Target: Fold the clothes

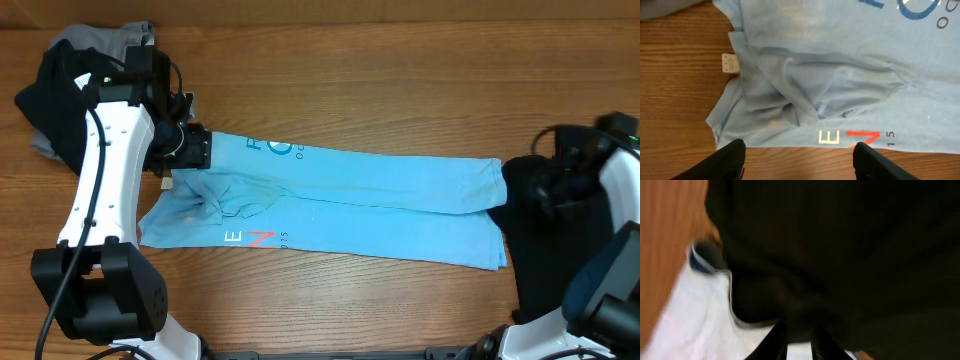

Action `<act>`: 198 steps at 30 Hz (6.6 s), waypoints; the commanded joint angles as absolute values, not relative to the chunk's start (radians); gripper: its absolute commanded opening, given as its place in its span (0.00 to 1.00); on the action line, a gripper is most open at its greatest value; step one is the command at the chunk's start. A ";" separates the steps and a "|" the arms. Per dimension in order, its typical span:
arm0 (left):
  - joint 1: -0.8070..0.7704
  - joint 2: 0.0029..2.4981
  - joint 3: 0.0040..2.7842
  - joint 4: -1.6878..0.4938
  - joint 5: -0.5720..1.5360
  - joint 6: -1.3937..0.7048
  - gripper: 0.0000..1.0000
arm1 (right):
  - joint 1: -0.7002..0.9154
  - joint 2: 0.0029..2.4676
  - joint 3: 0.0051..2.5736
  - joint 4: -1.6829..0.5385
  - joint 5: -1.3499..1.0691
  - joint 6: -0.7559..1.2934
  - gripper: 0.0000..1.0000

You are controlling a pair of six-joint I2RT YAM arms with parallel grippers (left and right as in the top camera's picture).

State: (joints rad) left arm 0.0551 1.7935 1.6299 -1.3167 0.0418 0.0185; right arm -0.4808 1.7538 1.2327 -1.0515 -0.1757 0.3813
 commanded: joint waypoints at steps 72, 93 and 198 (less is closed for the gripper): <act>0.065 1.779 1.114 -0.751 0.185 -0.122 0.54 | -0.430 1.572 1.107 -1.048 -0.366 0.342 0.56; 0.103 1.757 1.273 -0.886 0.180 -0.115 0.04 | -0.430 1.573 0.836 -0.714 -0.271 0.424 0.56; 0.321 1.771 1.400 -1.156 0.255 0.057 0.04 | -0.445 1.601 0.986 -0.912 -0.288 0.389 0.05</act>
